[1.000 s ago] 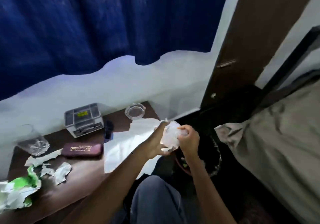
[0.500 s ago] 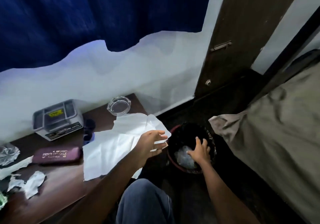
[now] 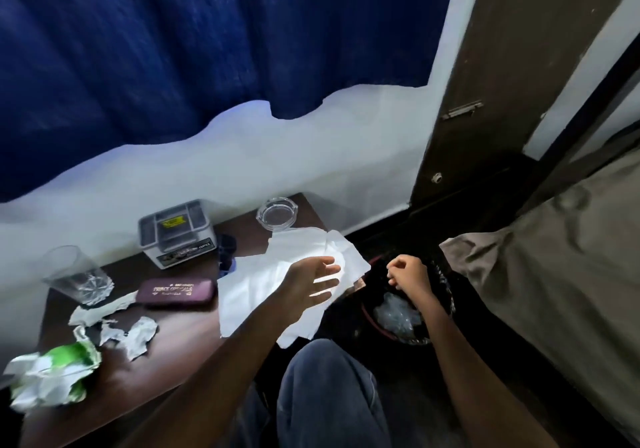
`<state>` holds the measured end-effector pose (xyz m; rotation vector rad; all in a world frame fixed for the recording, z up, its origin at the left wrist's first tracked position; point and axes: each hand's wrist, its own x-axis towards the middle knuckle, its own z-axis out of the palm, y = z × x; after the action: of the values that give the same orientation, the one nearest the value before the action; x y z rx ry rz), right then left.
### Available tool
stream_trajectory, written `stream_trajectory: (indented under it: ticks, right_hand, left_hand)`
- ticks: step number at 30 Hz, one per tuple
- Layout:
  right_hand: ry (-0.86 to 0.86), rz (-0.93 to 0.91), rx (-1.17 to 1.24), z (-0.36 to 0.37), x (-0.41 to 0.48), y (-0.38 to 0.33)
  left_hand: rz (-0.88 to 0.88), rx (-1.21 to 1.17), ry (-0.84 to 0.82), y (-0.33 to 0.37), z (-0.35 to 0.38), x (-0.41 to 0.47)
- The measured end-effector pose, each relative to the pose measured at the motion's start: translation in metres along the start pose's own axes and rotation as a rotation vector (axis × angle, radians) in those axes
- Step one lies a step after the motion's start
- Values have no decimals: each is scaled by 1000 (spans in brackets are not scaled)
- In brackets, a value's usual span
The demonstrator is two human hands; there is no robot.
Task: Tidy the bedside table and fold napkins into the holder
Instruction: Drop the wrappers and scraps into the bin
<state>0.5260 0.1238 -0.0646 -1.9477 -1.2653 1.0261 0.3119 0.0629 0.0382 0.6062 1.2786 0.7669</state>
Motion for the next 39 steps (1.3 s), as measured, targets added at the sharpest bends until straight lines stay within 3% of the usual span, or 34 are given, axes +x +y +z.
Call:
stream_trajectory:
  ticks: [7, 13, 16, 18, 19, 21, 22, 26, 31, 37, 39]
  right_hand:
    - [-8, -196, 112, 31, -44, -73]
    - [-340, -285, 69, 87, -102, -130]
    - [-522, -297, 43, 118, -134, -148]
    - [-606, -314, 10, 136, -152, -155]
    - [-637, -323, -10, 145, -161, -158]
    - [-679, -336, -41, 161, -176, -162]
    - [-697, -343, -56, 167, -183, -165]
    - [-754, -374, -98, 187, -204, -169]
    - [-788, -378, -102, 195, -214, -172]
    - [-776, -325, -79, 193, -211, -167]
    - [-780, -305, -53, 192, -212, -165]
  left_hand:
    - [57, -97, 69, -7, -63, -51]
    - [114, -146, 279, -30, -137, -94]
    - [240, -81, 418, -42, -177, -114]
    - [385, 92, 565, -56, -208, -121]
    - [420, 322, 667, -65, -225, -124]
    - [279, 881, 883, -83, -253, -130]
    - [189, 1050, 942, -91, -264, -133]
    - [97, 1171, 904, -108, -289, -142]
    - [156, 956, 999, -106, -306, -147]
    - [375, 323, 1085, -83, -312, -161]
    - [446, 75, 1033, -71, -312, -165]
